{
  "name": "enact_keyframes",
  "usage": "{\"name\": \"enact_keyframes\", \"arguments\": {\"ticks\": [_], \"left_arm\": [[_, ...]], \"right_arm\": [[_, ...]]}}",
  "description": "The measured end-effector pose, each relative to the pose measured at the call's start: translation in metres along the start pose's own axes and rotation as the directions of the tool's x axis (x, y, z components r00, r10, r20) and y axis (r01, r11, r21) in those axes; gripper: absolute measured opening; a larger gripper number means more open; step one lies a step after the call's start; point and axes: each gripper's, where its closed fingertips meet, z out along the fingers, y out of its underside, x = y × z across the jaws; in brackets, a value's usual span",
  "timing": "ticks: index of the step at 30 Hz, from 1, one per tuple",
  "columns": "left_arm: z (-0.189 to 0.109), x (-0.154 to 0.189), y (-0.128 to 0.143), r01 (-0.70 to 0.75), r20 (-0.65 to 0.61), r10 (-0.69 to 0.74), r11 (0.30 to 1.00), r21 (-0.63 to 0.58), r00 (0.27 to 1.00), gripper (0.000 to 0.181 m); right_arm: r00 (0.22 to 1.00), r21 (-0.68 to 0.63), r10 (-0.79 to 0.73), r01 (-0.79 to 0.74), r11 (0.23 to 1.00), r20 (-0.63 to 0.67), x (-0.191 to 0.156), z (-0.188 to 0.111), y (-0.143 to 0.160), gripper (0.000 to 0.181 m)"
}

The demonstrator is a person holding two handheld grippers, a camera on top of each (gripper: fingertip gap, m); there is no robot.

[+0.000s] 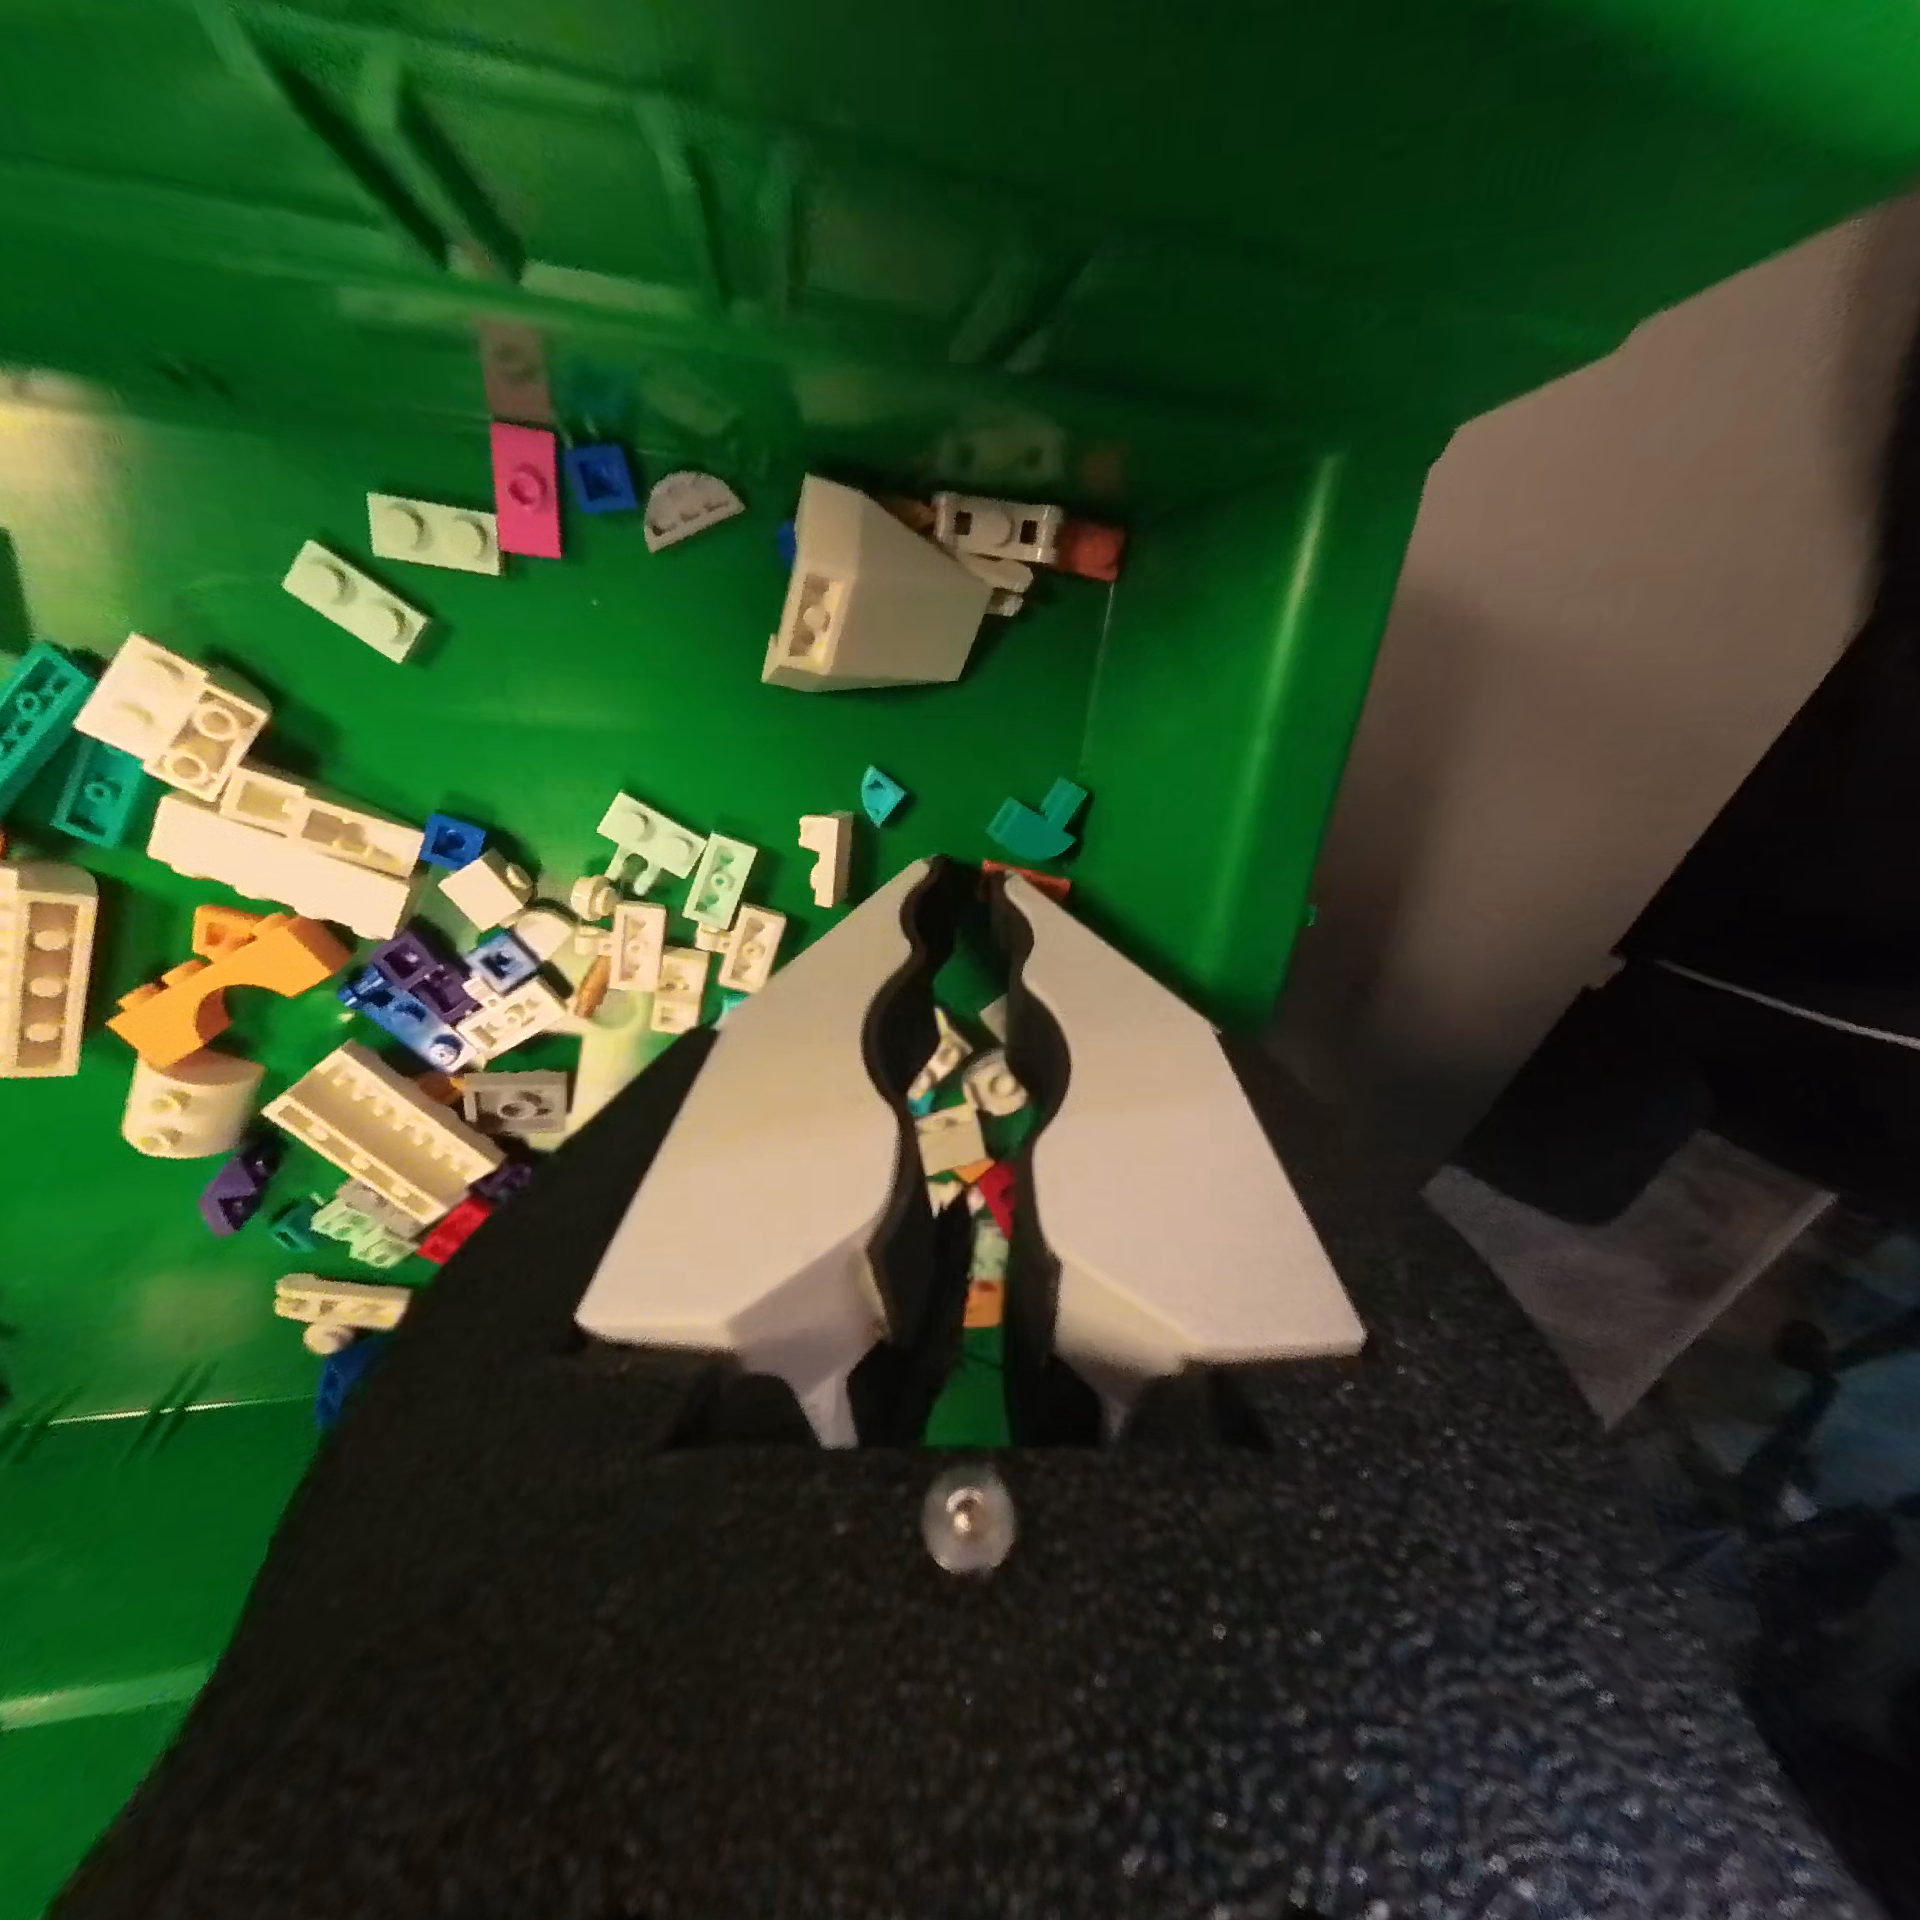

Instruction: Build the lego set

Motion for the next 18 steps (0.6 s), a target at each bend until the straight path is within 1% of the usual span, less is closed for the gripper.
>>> {"name": "enact_keyframes", "arguments": {"ticks": [2, 4, 6, 8, 10, 12, 13, 15, 18], "left_arm": [[0.000, 0.000, 0.000, -0.036, 0.021, 0.036, 0.999, -0.015, 0.999, 0.004], [-0.002, -0.007, -0.001, -0.036, 0.065, 0.038, 0.999, -0.022, 0.997, 0.001], [-0.005, -0.020, 0.002, -0.011, 0.142, 0.015, 0.999, -0.032, 0.990, 0.000], [-0.009, -0.028, 0.005, 0.039, 0.176, -0.035, 0.999, -0.016, 0.984, 0.000], [-0.013, -0.027, 0.001, 0.115, 0.153, -0.121, 0.992, 0.048, 0.981, 0.001], [-0.016, -0.021, -0.002, 0.203, 0.100, -0.212, 0.975, 0.091, 0.972, 0.014], [-0.017, -0.019, -0.001, 0.240, 0.093, -0.249, 0.966, 0.097, 0.964, 0.016], [-0.016, -0.015, 0.003, 0.279, 0.092, -0.285, 0.957, 0.081, 0.954, 0.018], [-0.010, -0.010, 0.003, 0.281, 0.110, -0.287, 0.957, 0.066, 0.952, 0.019]], "right_arm": [[1.000, 0.002, 0.007, -0.007, 1.000, -0.001, 0.001, 0.000, 0.000, 0.012], [1.000, 0.005, 0.014, -0.014, 1.000, -0.002, 0.001, 0.000, -0.001, 0.012], [1.000, 0.007, 0.021, -0.021, 1.000, -0.003, 0.002, -0.001, -0.001, 0.012], [1.000, 0.009, 0.030, -0.030, 1.000, -0.005, 0.003, -0.001, -0.001, 0.012], [0.999, 0.012, 0.041, -0.041, 0.999, -0.007, 0.004, -0.001, -0.001, 0.012], [0.998, 0.016, 0.055, -0.055, 0.998, -0.012, 0.006, -0.002, -0.001, 0.012], [0.998, 0.018, 0.062, -0.061, 0.998, -0.013, 0.007, -0.002, -0.002, 0.012], [0.997, 0.021, 0.072, -0.071, 0.997, -0.014, 0.008, -0.002, -0.002, 0.012], [0.997, 0.024, 0.078, -0.078, 0.997, -0.013, 0.009, -0.002, -0.002, 0.012]]}}
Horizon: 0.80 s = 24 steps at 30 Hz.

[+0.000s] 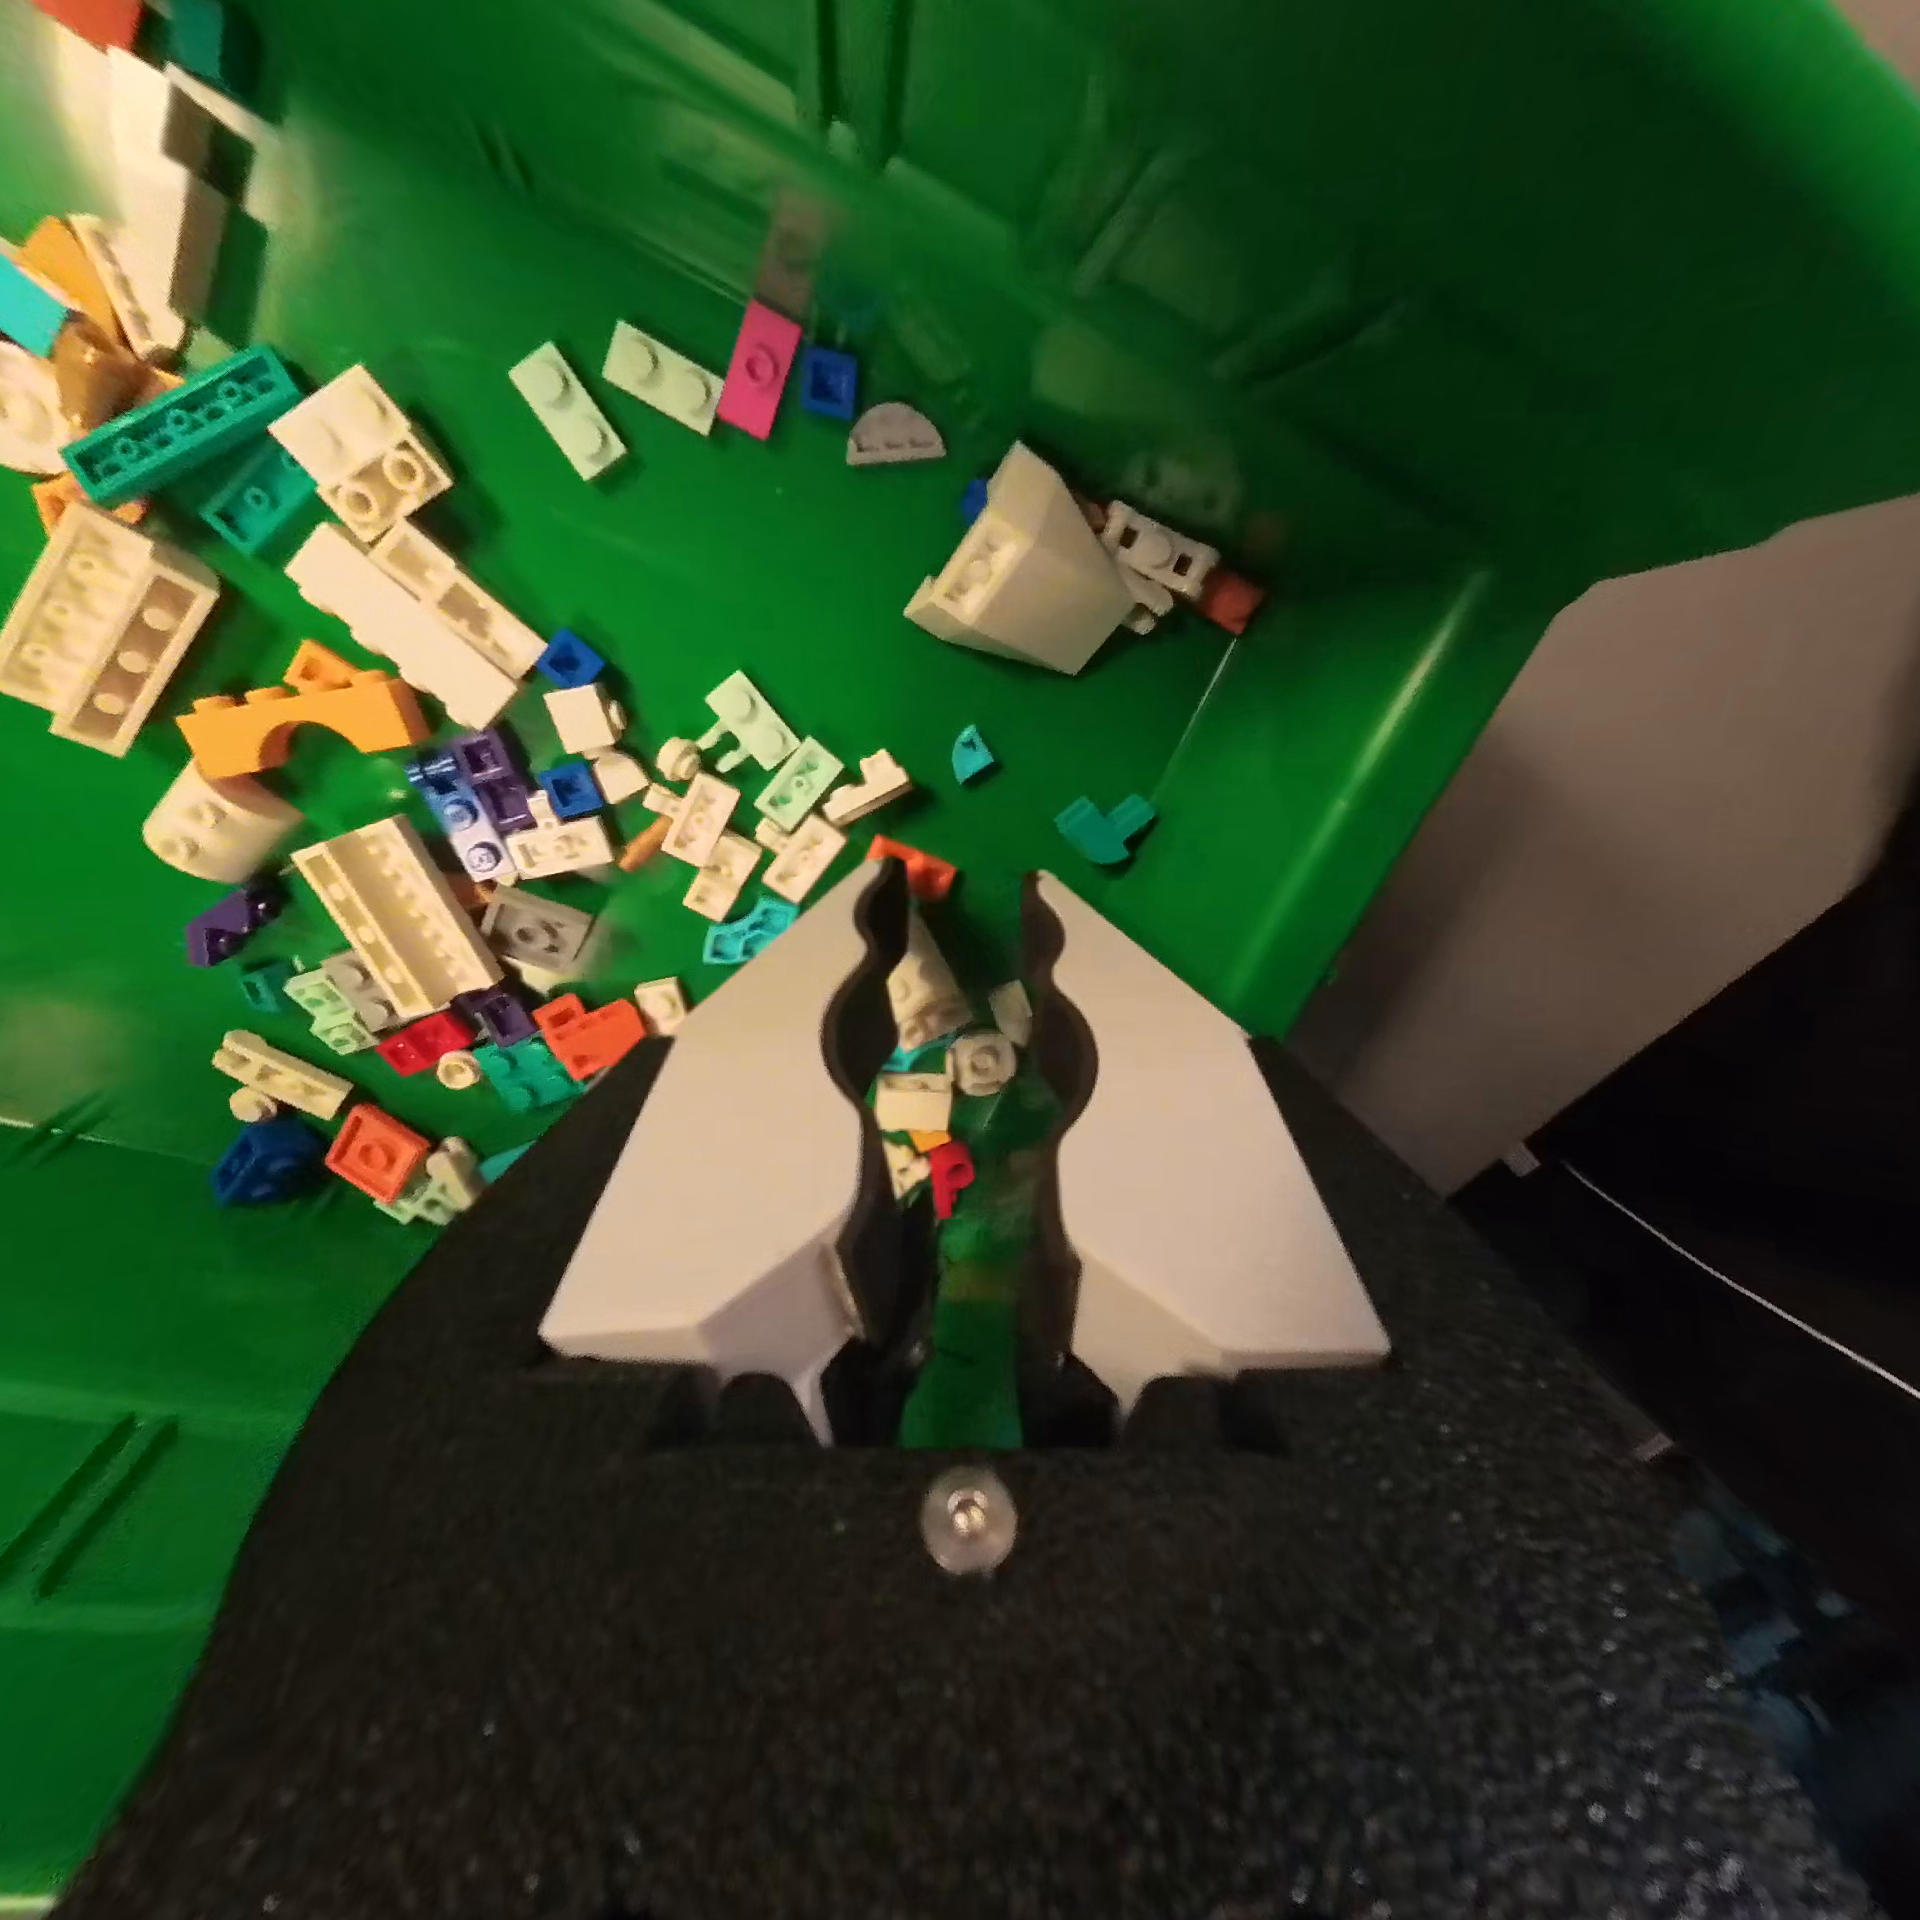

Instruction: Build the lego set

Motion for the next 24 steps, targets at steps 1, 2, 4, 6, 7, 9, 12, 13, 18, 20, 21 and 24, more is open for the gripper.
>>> {"name": "enact_keyframes", "arguments": {"ticks": [1, 2, 4, 6, 7, 9, 12, 13, 18, 20, 21, 24], "left_arm": [[0.001, -0.001, 0.000, -0.009, 0.018, 0.009, 1.000, -0.001, 1.000, 0.021], [0.002, -0.003, 0.000, -0.025, 0.044, 0.025, 1.000, 0.000, 0.999, 0.024], [0.003, -0.007, -0.001, -0.045, 0.081, 0.045, 0.999, 0.001, 0.996, 0.027], [0.004, -0.008, 0.000, -0.047, 0.081, 0.047, 0.999, 0.001, 0.996, 0.028], [0.005, -0.009, 0.001, -0.045, 0.080, 0.046, 0.999, -0.005, 0.996, 0.028], [0.006, -0.011, 0.002, -0.055, 0.088, 0.056, 0.998, -0.012, 0.995, 0.022], [0.006, -0.011, 0.003, -0.070, 0.088, 0.071, 0.997, -0.017, 0.994, 0.015], [0.006, -0.011, 0.003, -0.078, 0.089, 0.079, 0.997, -0.016, 0.993, 0.015], [-0.005, -0.019, 0.003, -0.083, 0.187, 0.078, 0.996, 0.020, 0.979, 0.015], [-0.027, -0.032, 0.004, -0.046, 0.296, 0.022, 0.996, 0.074, 0.955, 0.014], [-0.040, -0.035, 0.000, -0.023, 0.330, -0.021, 0.991, 0.128, 0.944, 0.014], [-0.084, -0.029, -0.023, -0.017, 0.422, -0.121, 0.951, 0.309, 0.899, 0.014]], "right_arm": [[1.000, 0.001, 0.002, -0.002, 1.000, 0.001, 0.000, 0.000, 0.000, 0.012], [1.000, 0.002, 0.004, -0.004, 1.000, 0.001, 0.000, 0.000, 0.000, 0.012], [1.000, 0.005, 0.012, -0.012, 1.000, 0.002, 0.001, 0.000, -0.001, 0.012], [1.000, 0.009, 0.026, -0.026, 1.000, 0.002, 0.002, -0.001, -0.001, 0.012], [0.999, 0.010, 0.032, -0.032, 0.999, 0.001, 0.003, -0.001, -0.001, 0.012], [0.999, 0.013, 0.046, -0.046, 0.999, -0.003, 0.004, -0.001, -0.001, 0.012], [0.998, 0.017, 0.070, -0.070, 0.997, -0.008, 0.007, -0.002, -0.001, 0.012], [0.997, 0.019, 0.077, -0.077, 0.997, -0.008, 0.008, -0.002, -0.001, 0.012], [0.995, 0.026, 0.100, -0.100, 0.995, -0.006, 0.010, -0.002, -0.002, 0.012], [0.994, 0.031, 0.108, -0.108, 0.994, 0.002, 0.009, -0.003, -0.003, 0.012], [0.993, 0.035, 0.117, -0.117, 0.993, 0.009, 0.009, -0.003, -0.003, 0.012], [0.989, 0.043, 0.148, -0.149, 0.988, 0.028, 0.007, -0.003, -0.005, 0.012]]}}
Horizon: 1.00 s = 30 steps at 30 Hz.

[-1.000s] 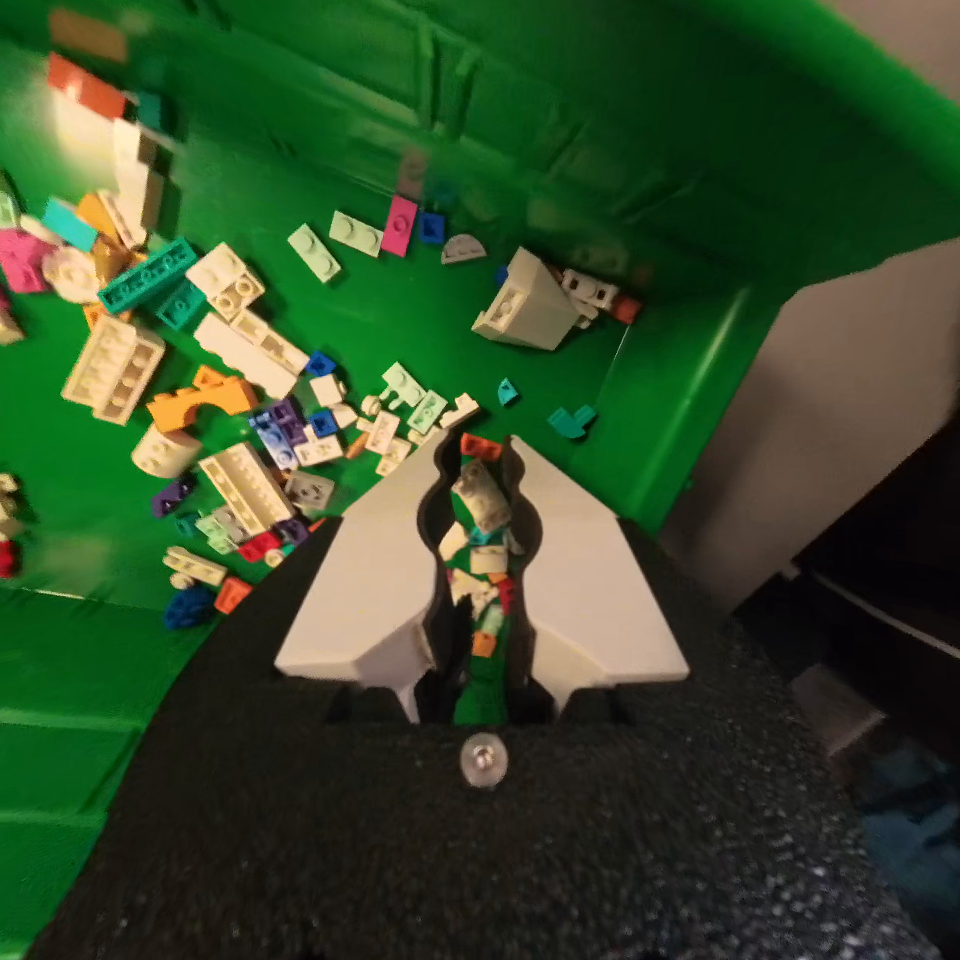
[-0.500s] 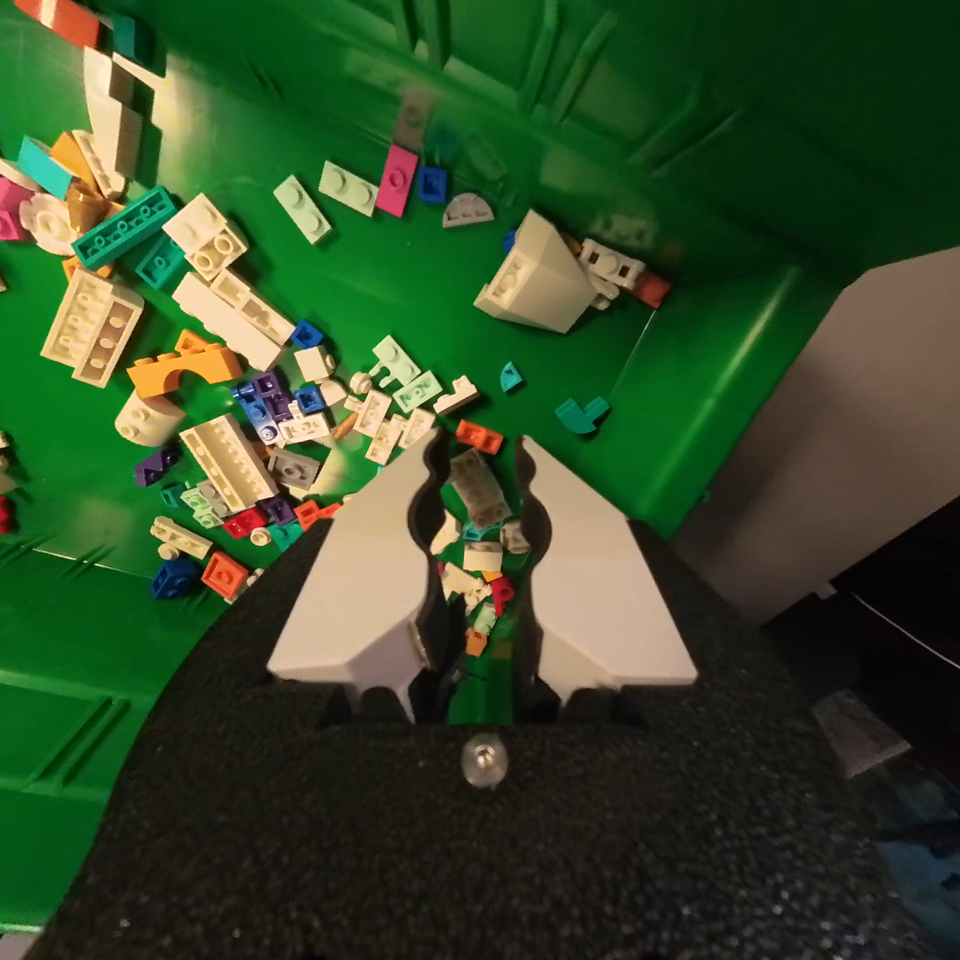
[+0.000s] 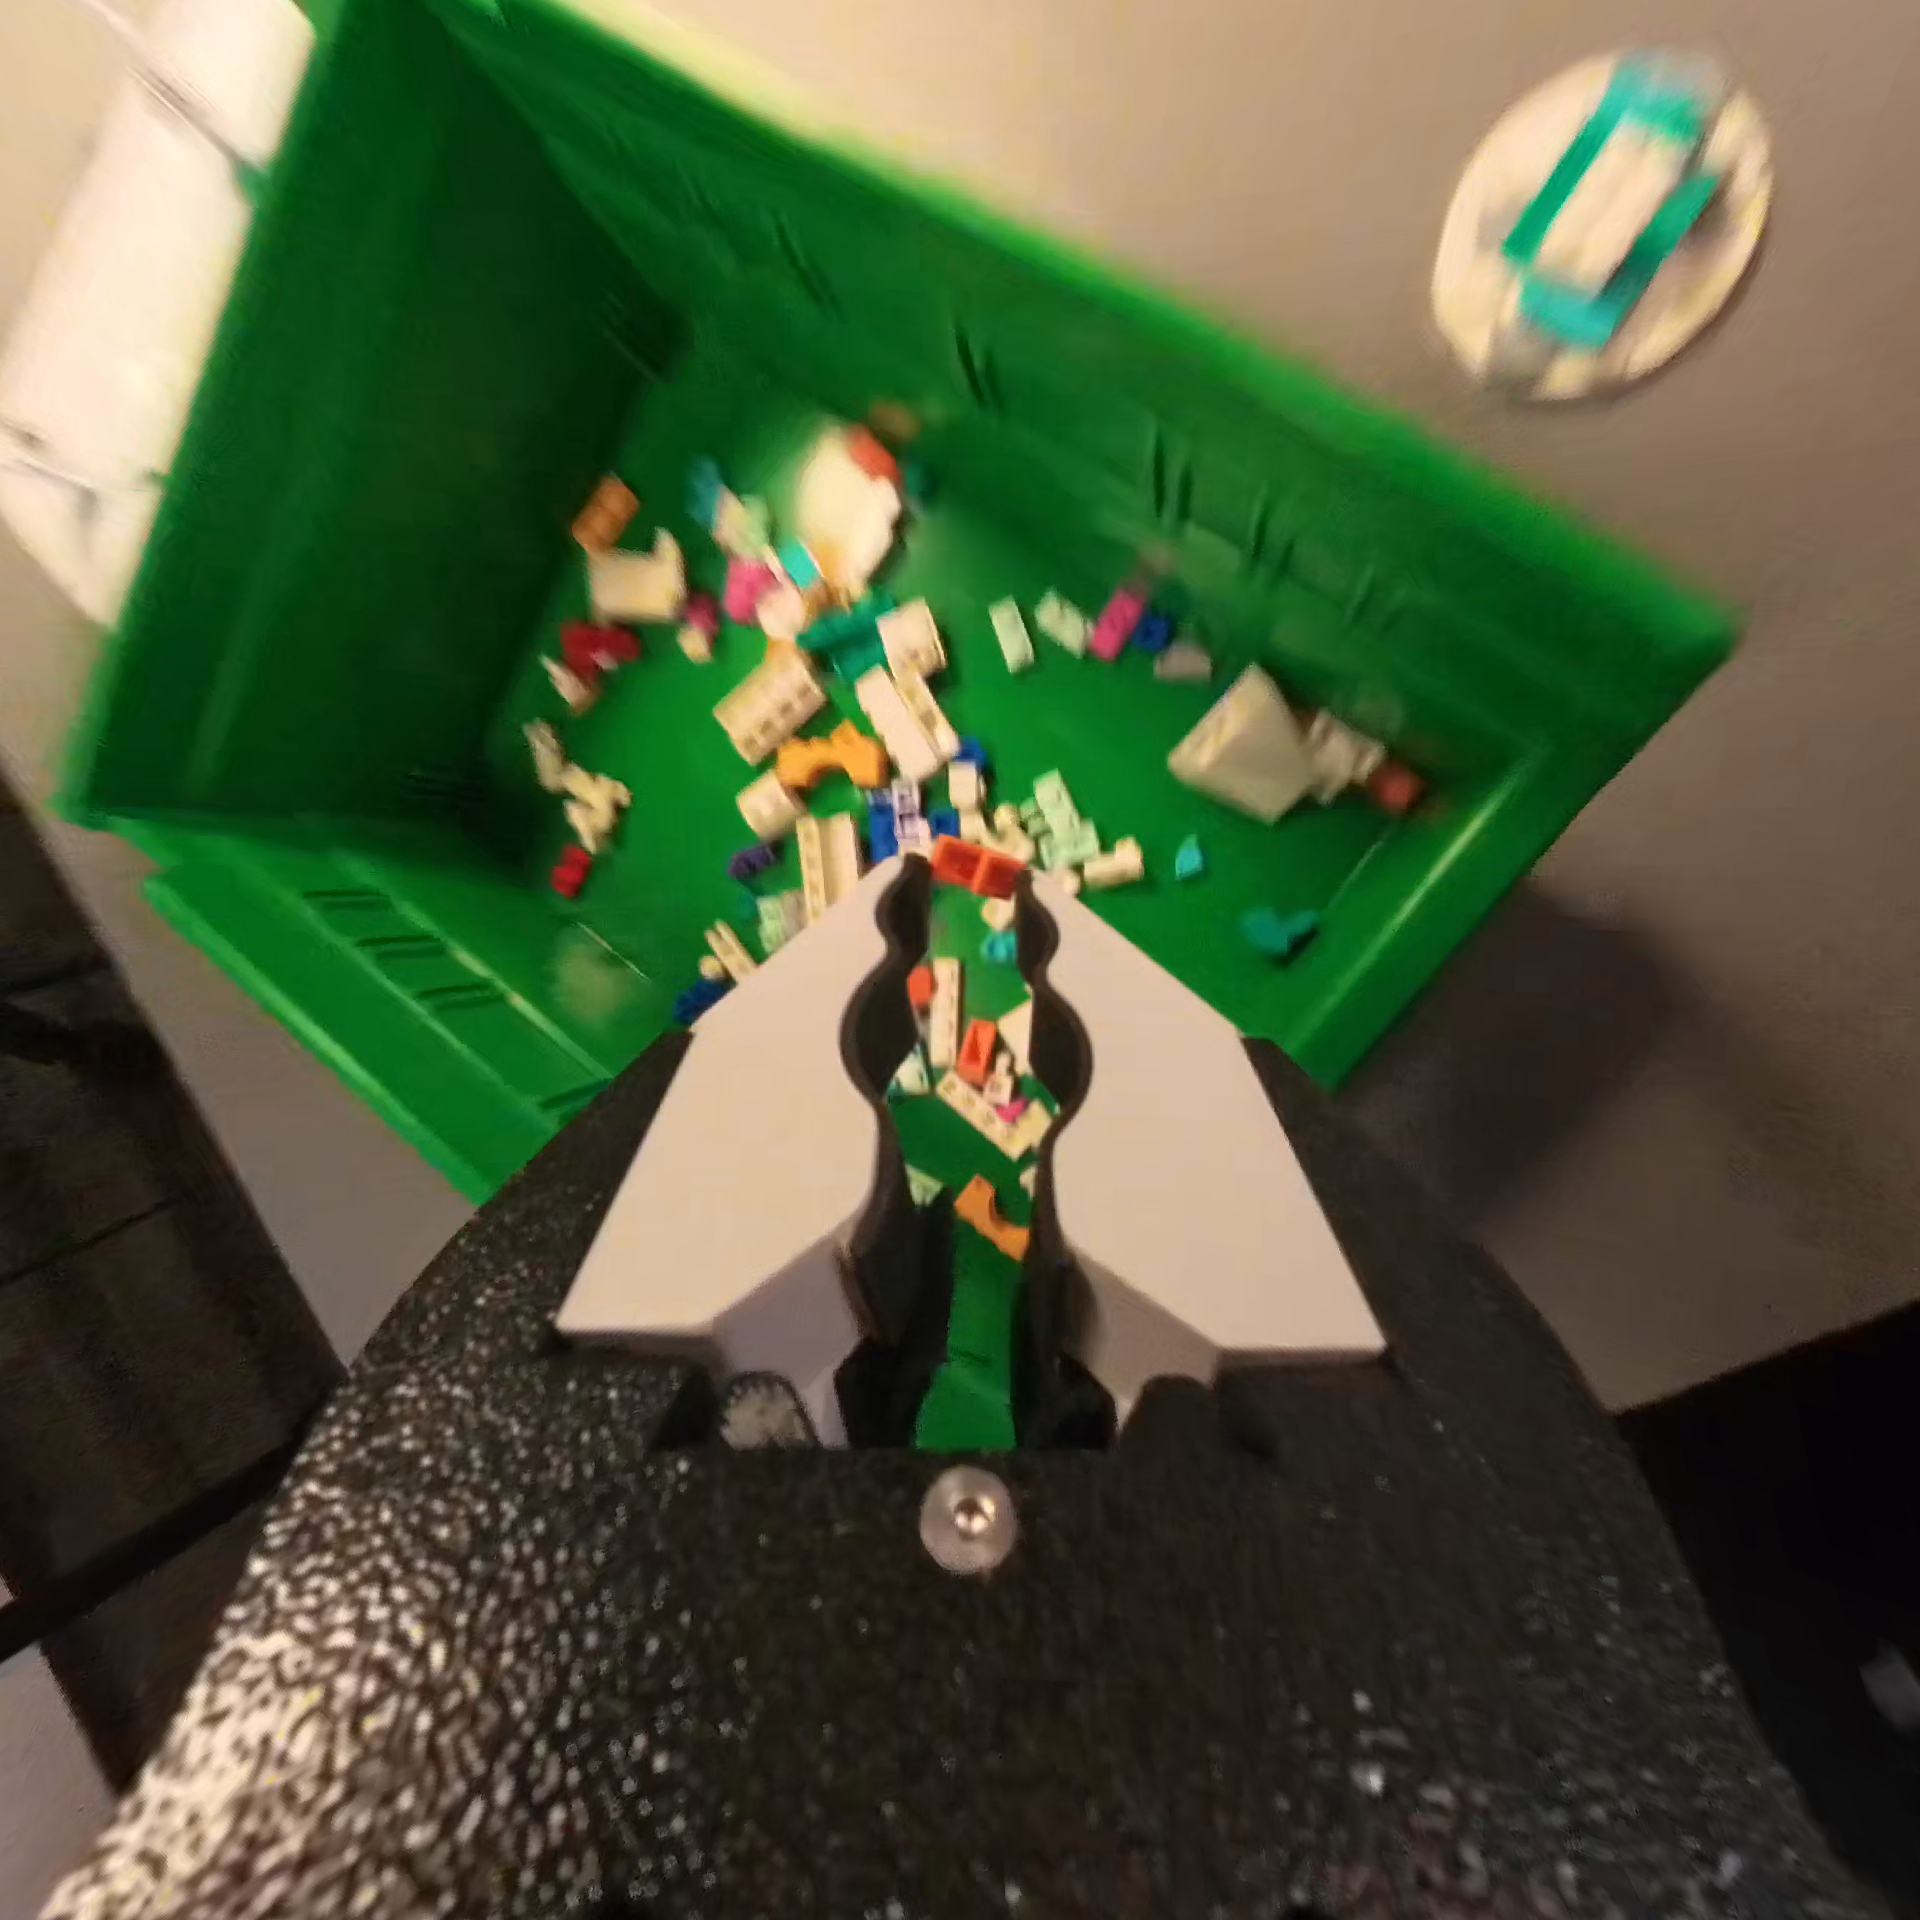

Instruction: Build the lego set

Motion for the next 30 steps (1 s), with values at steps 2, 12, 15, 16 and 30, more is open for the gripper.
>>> {"name": "enact_keyframes", "arguments": {"ticks": [2, 12, 15, 16, 30], "left_arm": [[-0.023, 0.006, -0.036, 0.003, 0.061, -0.011, 0.990, 0.138, 0.998, 0.014], [-0.074, 0.105, -0.179, 0.205, -0.250, -0.065, 0.782, 0.589, 0.966, 0.014], [-0.065, 0.169, -0.205, 0.296, -0.460, 0.023, 0.737, 0.607, 0.888, 0.014], [-0.062, 0.190, -0.212, 0.348, -0.549, 0.050, 0.724, 0.595, 0.835, 0.014], [-0.031, 0.292, -0.211, 0.644, -0.993, 0.024, 0.763, -0.060, -0.120, 0.014]], "right_arm": [[1.000, 0.010, 0.017, -0.017, 1.000, 0.009, 0.000, 0.000, -0.003, 0.012], [0.953, 0.120, -0.094, 0.062, 0.991, 0.288, -0.036, -0.003, -0.010, 0.016], [0.912, 0.173, -0.141, 0.079, 0.982, 0.385, -0.051, -0.006, -0.013, 0.018], [0.893, 0.185, -0.143, 0.069, 0.980, 0.427, -0.059, -0.010, -0.015, 0.017], [0.602, 0.426, -0.311, -0.053, 0.903, 0.735, -0.131, -0.103, -0.073, 0.016]]}}
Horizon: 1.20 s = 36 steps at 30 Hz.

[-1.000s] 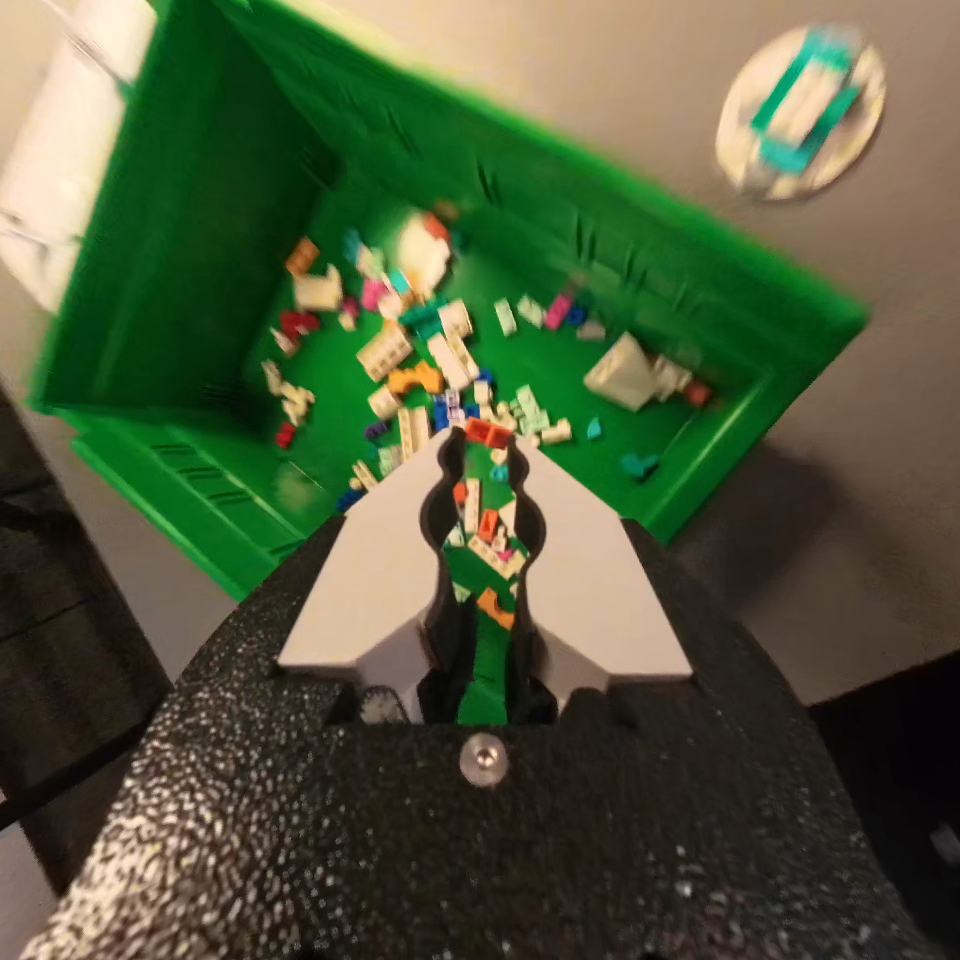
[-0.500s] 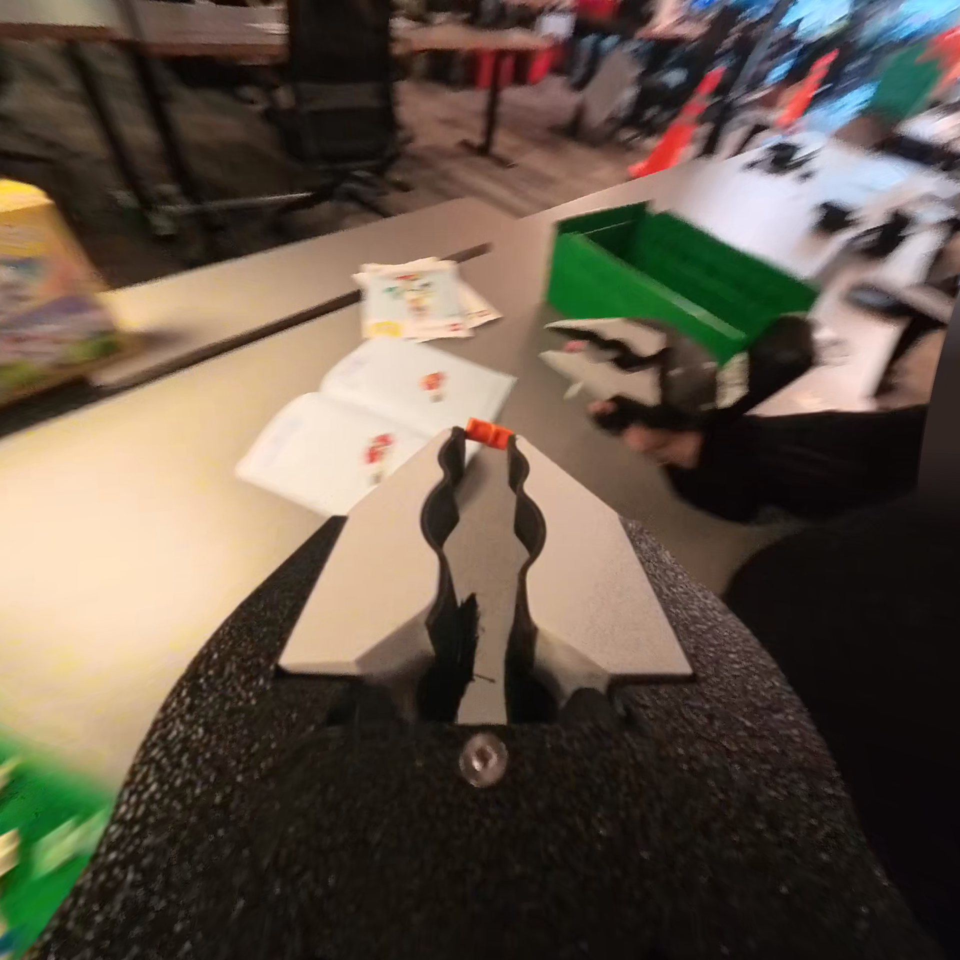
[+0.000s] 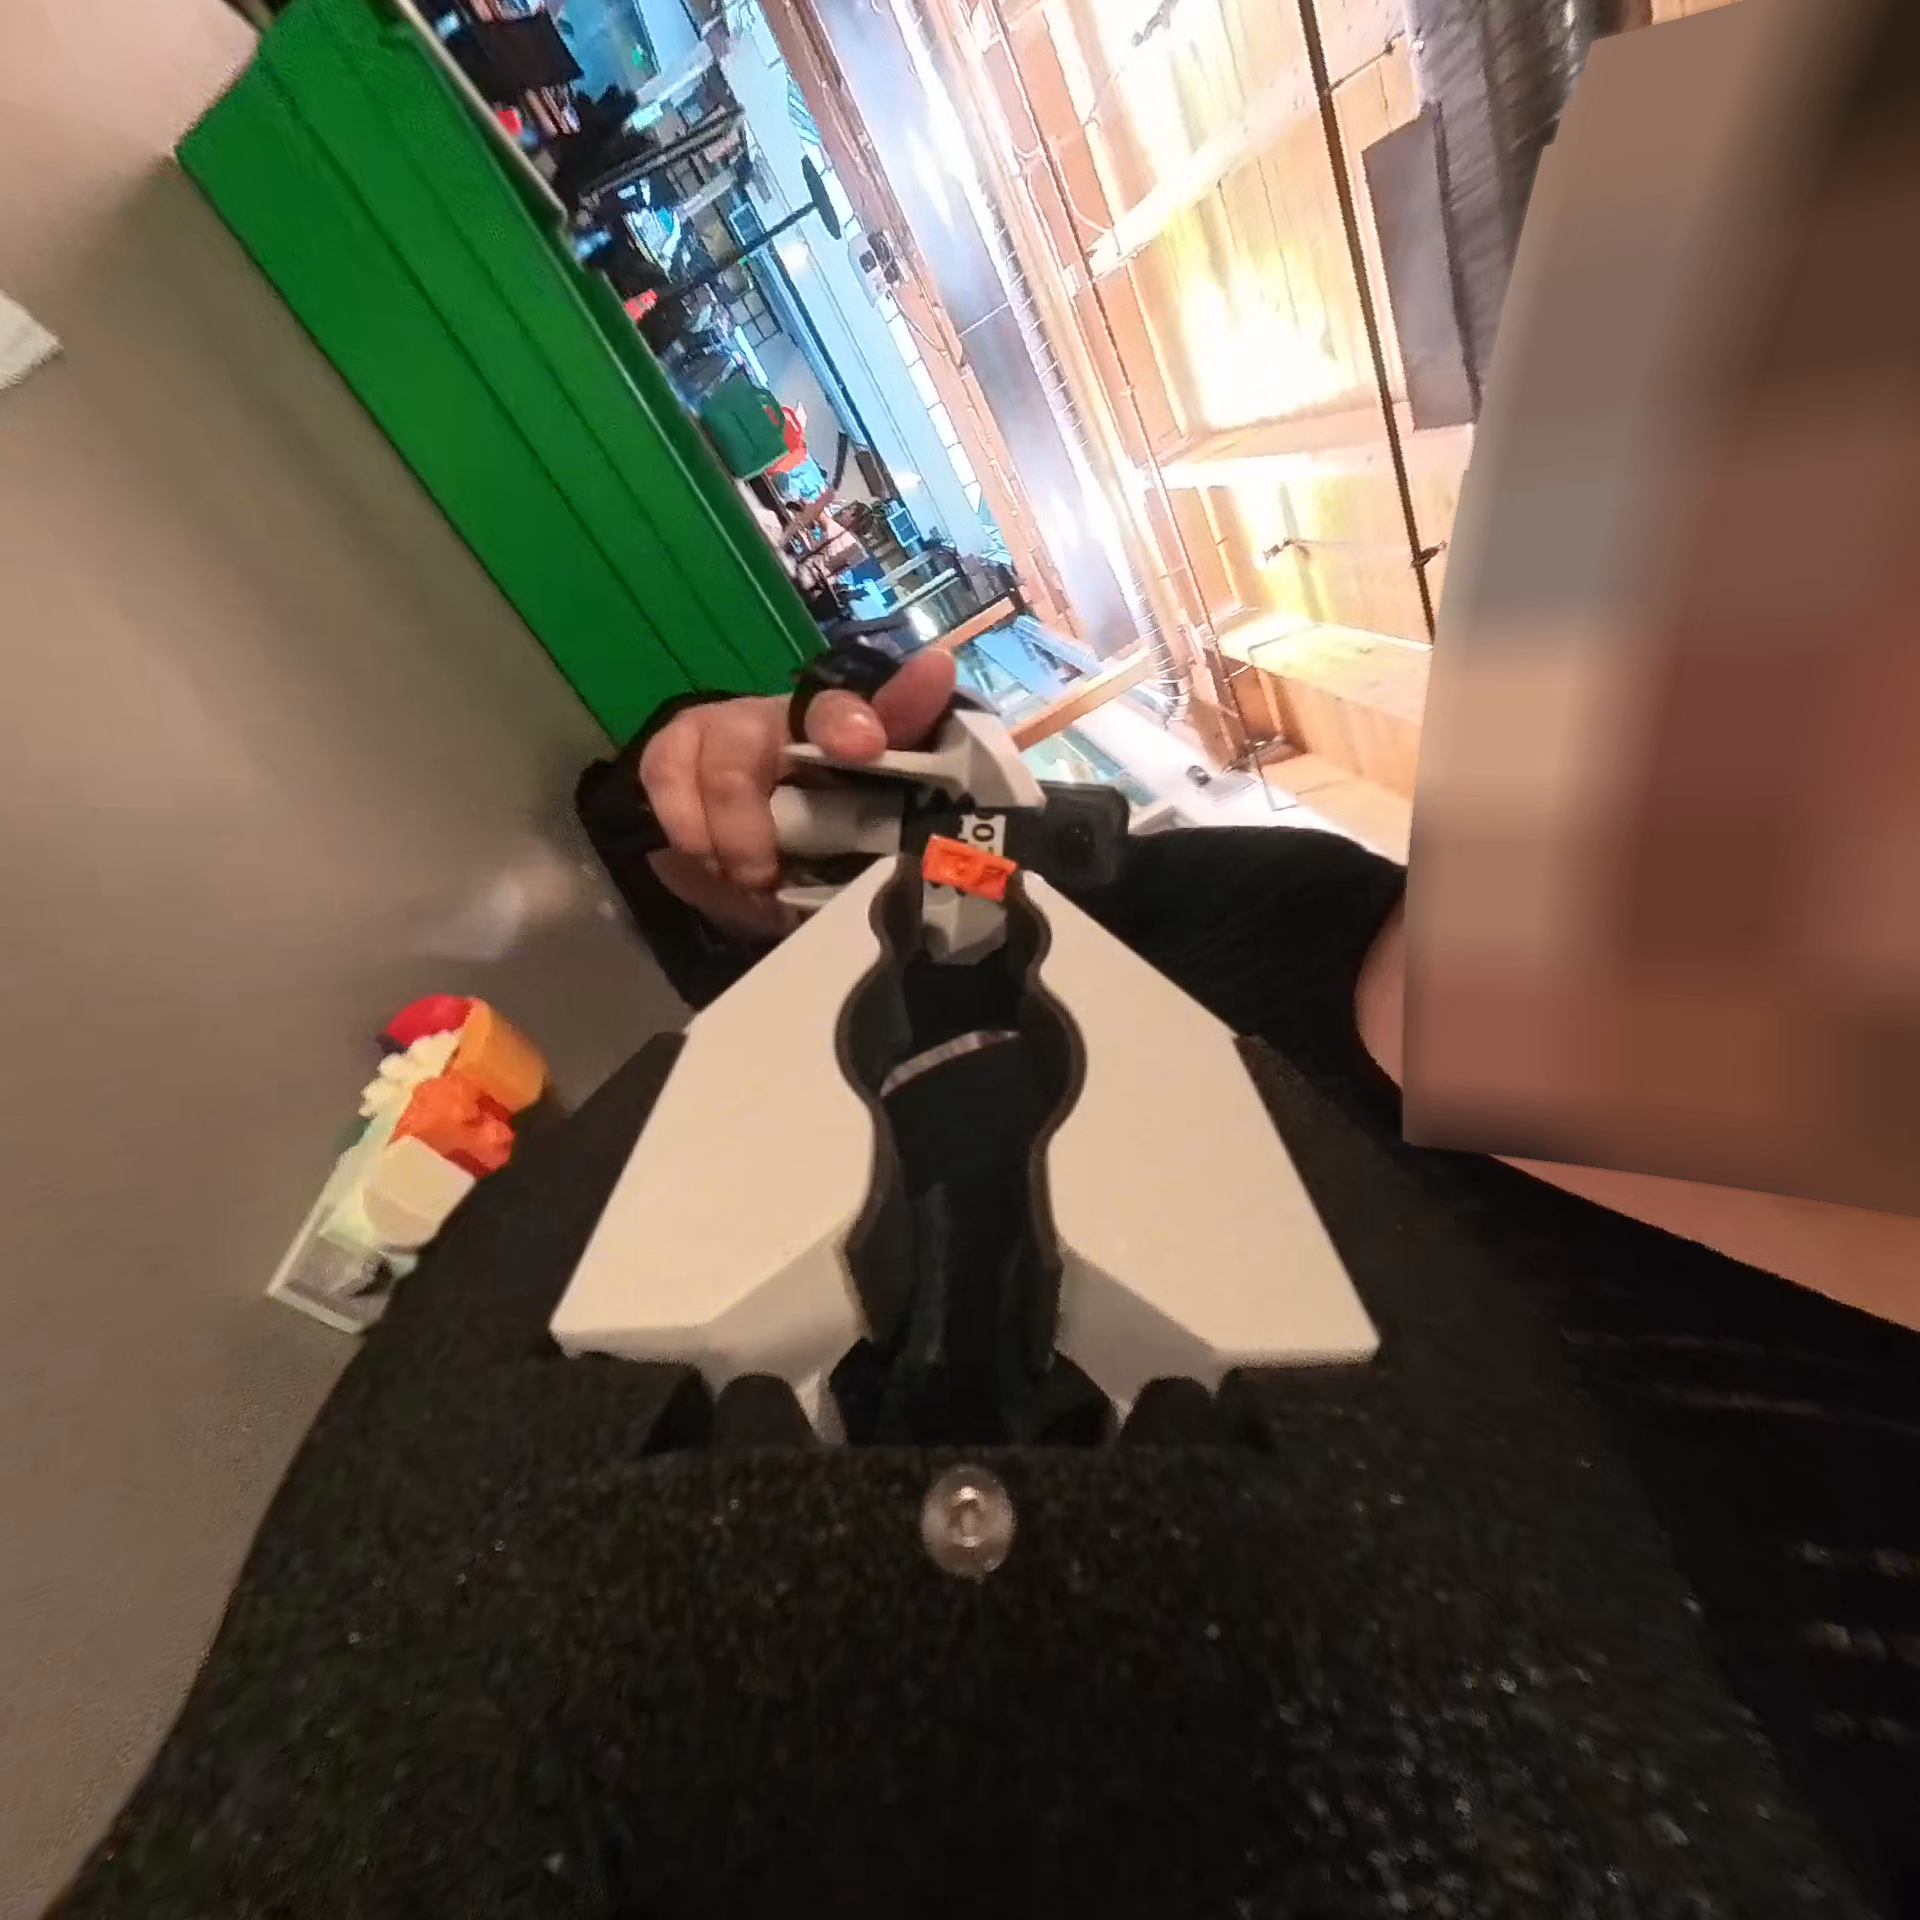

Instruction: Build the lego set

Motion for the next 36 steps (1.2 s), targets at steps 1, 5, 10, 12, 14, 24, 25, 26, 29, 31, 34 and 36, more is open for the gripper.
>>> {"name": "enact_keyframes", "arguments": {"ticks": [1, 5, 10, 12, 14, 24, 25, 26, 29, 31, 34, 36], "left_arm": [[0.000, -0.002, 0.003, 0.030, -0.007, -0.030, 0.999, -0.011, 1.000, 0.014], [0.000, -0.005, 0.013, 0.097, -0.021, -0.098, 0.995, -0.037, 0.995, 0.014], [-0.003, -0.009, 0.019, 0.138, -0.013, -0.139, 0.989, -0.049, 0.990, 0.014], [-0.002, -0.011, 0.021, 0.151, -0.001, -0.151, 0.987, -0.050, 0.989, 0.014], [-0.003, -0.013, 0.021, 0.159, 0.006, -0.159, 0.986, -0.047, 0.987, 0.014], [-0.027, -0.068, 0.013, -0.313, 0.468, 0.401, 0.914, -0.257, 0.787, 0.052], [-0.035, -0.081, 0.019, -0.352, 0.507, 0.510, 0.856, -0.379, 0.694, 0.054], [-0.042, -0.089, 0.027, -0.362, 0.507, 0.593, 0.796, -0.485, 0.626, 0.055], [-0.048, -0.103, 0.048, -0.359, 0.429, 0.722, 0.662, -0.658, 0.543, 0.058], [-0.044, -0.105, 0.056, -0.386, 0.370, 0.759, 0.610, -0.692, 0.536, 0.057], [-0.041, -0.108, 0.059, -0.400, 0.335, 0.773, 0.584, -0.706, 0.538, 0.051], [-0.041, -0.109, 0.058, -0.406, 0.323, 0.776, 0.579, -0.707, 0.542, 0.044]], "right_arm": [[0.999, -0.021, -0.043, 0.043, 0.999, 0.002, -0.001, 0.000, 0.002, 0.017], [0.969, -0.091, -0.242, 0.245, 0.965, 0.046, -0.014, 0.005, 0.012, 0.014], [0.947, -0.118, -0.314, 0.320, 0.940, 0.066, -0.021, 0.007, 0.018, 0.011], [0.934, -0.133, -0.349, 0.357, 0.925, 0.081, -0.024, 0.008, 0.022, 0.009], [0.928, -0.144, -0.364, 0.373, 0.917, 0.082, -0.025, 0.008, 0.025, 0.008], [0.958, -0.289, -0.270, 0.233, 0.928, -0.096, 0.028, -0.007, 0.055, 0.006], [0.961, -0.305, -0.255, 0.213, 0.928, -0.104, 0.032, -0.010, 0.059, 0.006], [0.966, -0.323, -0.239, 0.195, 0.926, -0.102, 0.035, -0.012, 0.064, 0.006], [0.988, -0.386, -0.155, 0.133, 0.913, -0.026, 0.030, -0.015, 0.081, 0.006], [0.997, -0.414, -0.081, 0.076, 0.907, 0.006, 0.026, -0.017, 0.087, 0.006], [1.000, -0.450, 0.027, -0.024, 0.893, 0.000, 0.027, -0.020, 0.091, 0.006], [0.996, -0.465, 0.086, -0.089, 0.881, -0.026, 0.029, -0.024, 0.091, 0.006]]}}
